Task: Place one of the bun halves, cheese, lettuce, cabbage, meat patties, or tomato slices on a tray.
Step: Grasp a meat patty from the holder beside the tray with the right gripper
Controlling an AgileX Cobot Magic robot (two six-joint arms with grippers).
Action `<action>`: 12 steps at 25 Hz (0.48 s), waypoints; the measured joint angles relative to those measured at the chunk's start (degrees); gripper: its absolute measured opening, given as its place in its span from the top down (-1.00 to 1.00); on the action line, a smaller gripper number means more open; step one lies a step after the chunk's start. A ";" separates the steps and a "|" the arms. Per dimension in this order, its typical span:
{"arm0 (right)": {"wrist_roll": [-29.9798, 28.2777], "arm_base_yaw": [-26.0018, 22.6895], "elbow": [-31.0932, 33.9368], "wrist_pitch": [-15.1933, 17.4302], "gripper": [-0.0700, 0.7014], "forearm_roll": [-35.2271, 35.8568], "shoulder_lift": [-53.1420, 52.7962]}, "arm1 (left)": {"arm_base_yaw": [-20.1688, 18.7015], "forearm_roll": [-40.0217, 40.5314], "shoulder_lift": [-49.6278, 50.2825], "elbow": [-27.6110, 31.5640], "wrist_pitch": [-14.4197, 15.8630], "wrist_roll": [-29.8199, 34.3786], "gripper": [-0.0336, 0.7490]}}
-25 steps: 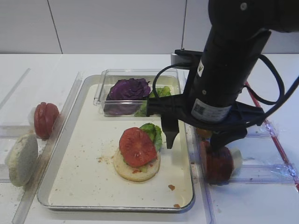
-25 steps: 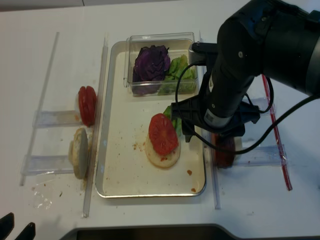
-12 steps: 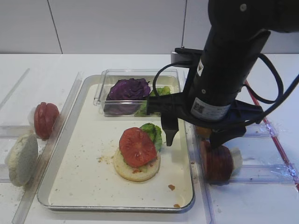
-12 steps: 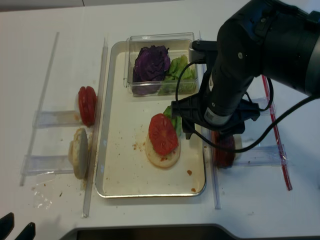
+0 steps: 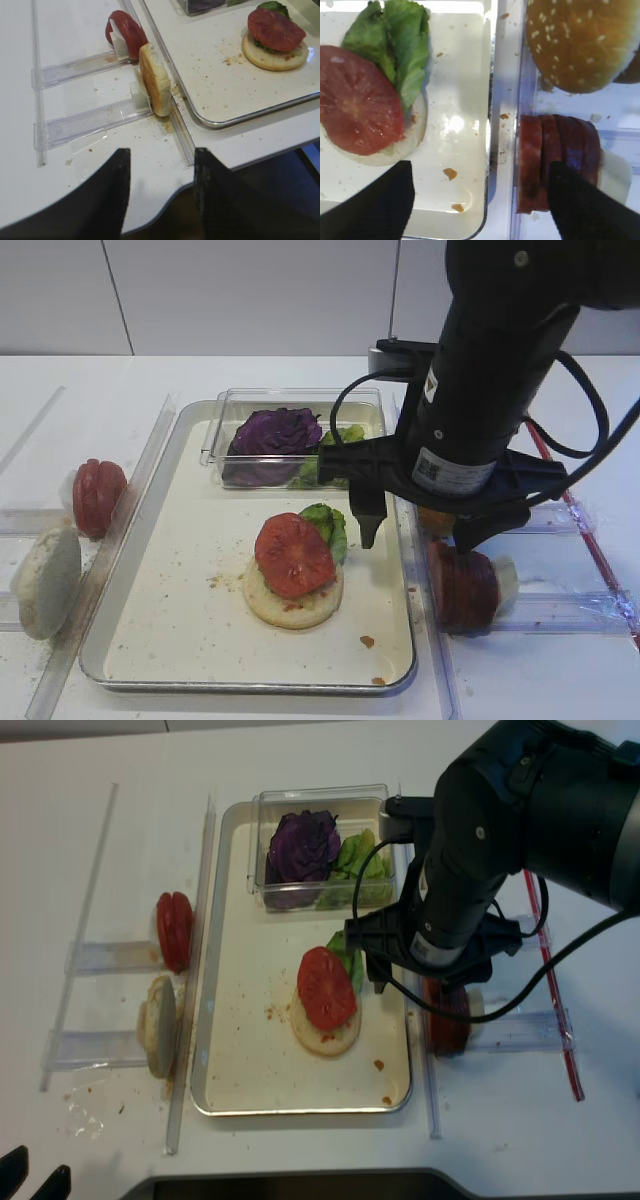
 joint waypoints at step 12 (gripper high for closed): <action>0.25 0.00 0.00 -0.28 -0.65 0.35 1.60 | 0.00 0.00 0.00 0.00 0.00 0.00 0.18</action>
